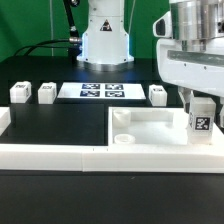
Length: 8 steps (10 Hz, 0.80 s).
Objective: Assemble square table
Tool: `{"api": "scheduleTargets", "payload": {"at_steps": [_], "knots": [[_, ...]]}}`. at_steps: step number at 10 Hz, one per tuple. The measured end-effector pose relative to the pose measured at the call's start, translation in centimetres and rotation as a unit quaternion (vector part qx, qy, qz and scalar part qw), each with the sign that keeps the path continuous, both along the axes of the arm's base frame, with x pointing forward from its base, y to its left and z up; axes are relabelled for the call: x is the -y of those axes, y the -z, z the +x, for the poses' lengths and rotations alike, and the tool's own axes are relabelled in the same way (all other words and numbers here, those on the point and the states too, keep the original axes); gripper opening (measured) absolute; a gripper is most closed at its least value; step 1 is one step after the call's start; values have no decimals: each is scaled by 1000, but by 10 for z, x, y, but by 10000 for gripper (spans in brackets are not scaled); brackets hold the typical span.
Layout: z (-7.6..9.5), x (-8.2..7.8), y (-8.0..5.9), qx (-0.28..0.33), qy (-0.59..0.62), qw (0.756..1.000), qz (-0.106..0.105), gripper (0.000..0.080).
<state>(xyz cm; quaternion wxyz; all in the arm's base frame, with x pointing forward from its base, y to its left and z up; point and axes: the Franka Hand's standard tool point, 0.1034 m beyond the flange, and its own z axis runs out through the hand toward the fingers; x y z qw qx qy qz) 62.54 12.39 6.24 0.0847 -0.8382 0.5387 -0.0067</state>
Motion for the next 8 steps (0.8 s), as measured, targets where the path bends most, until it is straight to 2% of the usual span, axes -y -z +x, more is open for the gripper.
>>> {"api": "scheduleTargets", "payload": {"at_steps": [3, 4, 6, 7, 8], "knots": [[0, 1, 0, 14, -107, 994, -12, 647], [0, 2, 0, 21, -167, 986, -20, 649], [8, 1, -9, 43, -357, 932, -54, 649], [7, -4, -9, 50, -433, 898, -63, 649], [7, -2, -8, 56, -477, 874, -69, 649]]}}
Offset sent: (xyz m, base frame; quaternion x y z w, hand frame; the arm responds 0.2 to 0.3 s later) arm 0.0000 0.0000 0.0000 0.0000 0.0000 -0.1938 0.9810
